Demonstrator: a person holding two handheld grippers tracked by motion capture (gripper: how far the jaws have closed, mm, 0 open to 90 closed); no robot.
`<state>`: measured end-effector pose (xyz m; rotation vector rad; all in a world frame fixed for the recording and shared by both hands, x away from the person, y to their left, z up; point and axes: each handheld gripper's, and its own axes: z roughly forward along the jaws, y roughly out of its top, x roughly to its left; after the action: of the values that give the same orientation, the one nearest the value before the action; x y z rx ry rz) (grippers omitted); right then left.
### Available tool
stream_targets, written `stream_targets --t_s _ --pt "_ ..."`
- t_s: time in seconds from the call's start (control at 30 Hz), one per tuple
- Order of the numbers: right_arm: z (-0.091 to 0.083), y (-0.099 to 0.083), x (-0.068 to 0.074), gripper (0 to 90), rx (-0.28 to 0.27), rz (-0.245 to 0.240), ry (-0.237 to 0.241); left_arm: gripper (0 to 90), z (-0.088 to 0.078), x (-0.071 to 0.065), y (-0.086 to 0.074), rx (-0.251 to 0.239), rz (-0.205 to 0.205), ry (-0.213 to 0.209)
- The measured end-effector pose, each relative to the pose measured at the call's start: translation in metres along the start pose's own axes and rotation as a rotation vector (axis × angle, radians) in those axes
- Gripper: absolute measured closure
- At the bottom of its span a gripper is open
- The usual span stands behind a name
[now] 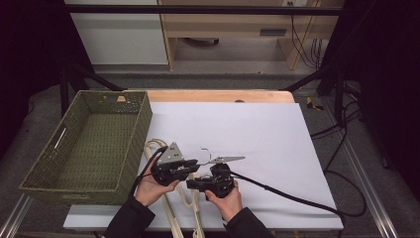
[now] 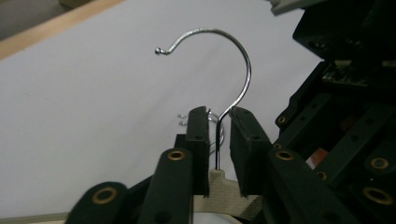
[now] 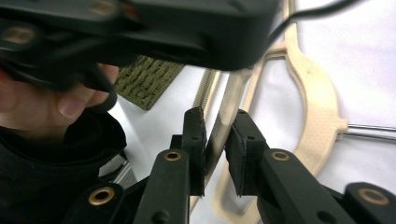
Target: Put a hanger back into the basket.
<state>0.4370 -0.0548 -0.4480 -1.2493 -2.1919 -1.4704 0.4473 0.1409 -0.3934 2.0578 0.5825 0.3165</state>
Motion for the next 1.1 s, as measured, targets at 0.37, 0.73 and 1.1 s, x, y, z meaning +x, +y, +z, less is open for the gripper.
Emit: stream_targets --t_s 0.37,0.73,1.1 --pt "-0.027 0.013 0.008 86.0 0.021 0.037 -0.013 25.1 -0.053 0.008 0.009 -0.160 -0.034 0.088" --pt "-0.063 0.024 0.007 86.5 0.059 -0.112 -0.009 12.9 -0.070 0.009 0.007 -0.154 -0.060 0.049" --pt "-0.092 0.022 0.007 86.4 0.113 -0.341 0.089 22.2 -0.033 -0.010 0.002 0.036 0.024 -0.103"
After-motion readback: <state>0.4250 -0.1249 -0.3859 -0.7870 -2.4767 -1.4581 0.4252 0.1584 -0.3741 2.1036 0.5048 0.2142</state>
